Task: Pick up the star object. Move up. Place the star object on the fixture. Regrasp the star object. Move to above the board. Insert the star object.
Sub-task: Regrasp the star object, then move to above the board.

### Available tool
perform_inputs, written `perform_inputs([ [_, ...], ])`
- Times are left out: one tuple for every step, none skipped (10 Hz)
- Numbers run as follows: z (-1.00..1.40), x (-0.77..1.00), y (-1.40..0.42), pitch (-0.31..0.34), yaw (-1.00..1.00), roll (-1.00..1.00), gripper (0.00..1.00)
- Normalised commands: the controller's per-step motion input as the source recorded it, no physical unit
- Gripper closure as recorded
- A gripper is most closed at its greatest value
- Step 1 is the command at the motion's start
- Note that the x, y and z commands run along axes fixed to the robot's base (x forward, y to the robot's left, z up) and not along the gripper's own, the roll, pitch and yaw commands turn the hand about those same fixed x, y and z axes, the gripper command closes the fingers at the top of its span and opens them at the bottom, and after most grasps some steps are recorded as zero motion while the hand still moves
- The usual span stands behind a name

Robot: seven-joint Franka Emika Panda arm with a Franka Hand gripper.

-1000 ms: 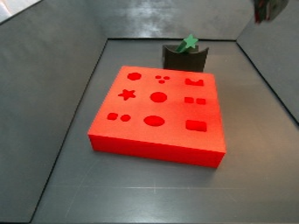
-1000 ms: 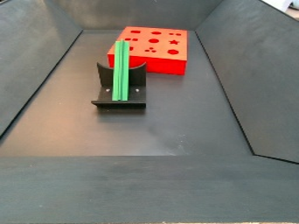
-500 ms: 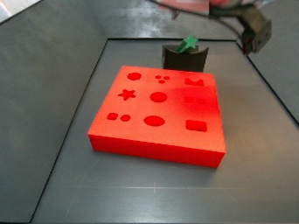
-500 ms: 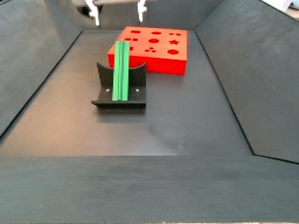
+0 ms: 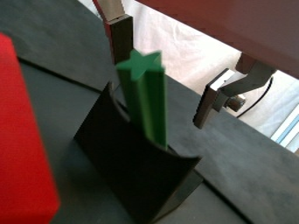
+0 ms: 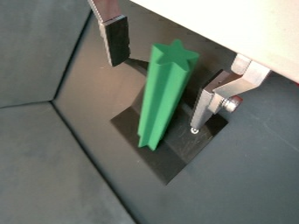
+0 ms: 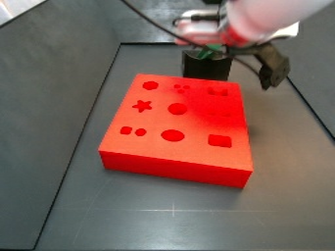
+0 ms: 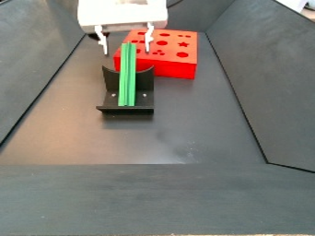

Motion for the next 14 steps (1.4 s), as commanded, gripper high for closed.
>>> perform_inputs([
  [-0.52,0.09,0.0,0.011,-0.03,0.07,0.0],
  [-0.38,0.09,-0.01,0.032,-0.02,0.07,0.0],
  [-0.24,0.09,0.0,0.047,0.0,0.07,0.0],
  [0.0,0.0,0.0,0.0,0.0,0.0,1.0],
  [1.0,0.03,0.01,0.056,-0.08,0.04,1.0],
  [1.0,0.03,0.01,0.058,-0.07,0.03,1.0],
  [1.0,0.03,0.01,0.068,-0.06,0.02,1.0],
  [1.0,0.02,0.01,0.084,-0.04,-0.01,1.0],
  [1.0,0.02,0.01,0.094,-0.01,-0.03,1.0],
  [1.0,0.02,0.01,0.104,0.01,-0.05,1.0],
  [1.0,0.01,0.01,0.106,0.02,-0.05,1.0],
  [1.0,0.01,0.01,0.097,0.05,-0.05,1.0],
  [1.0,0.01,0.01,0.089,0.06,-0.05,1.0],
  [1.0,0.01,0.0,0.082,0.07,-0.05,1.0],
])
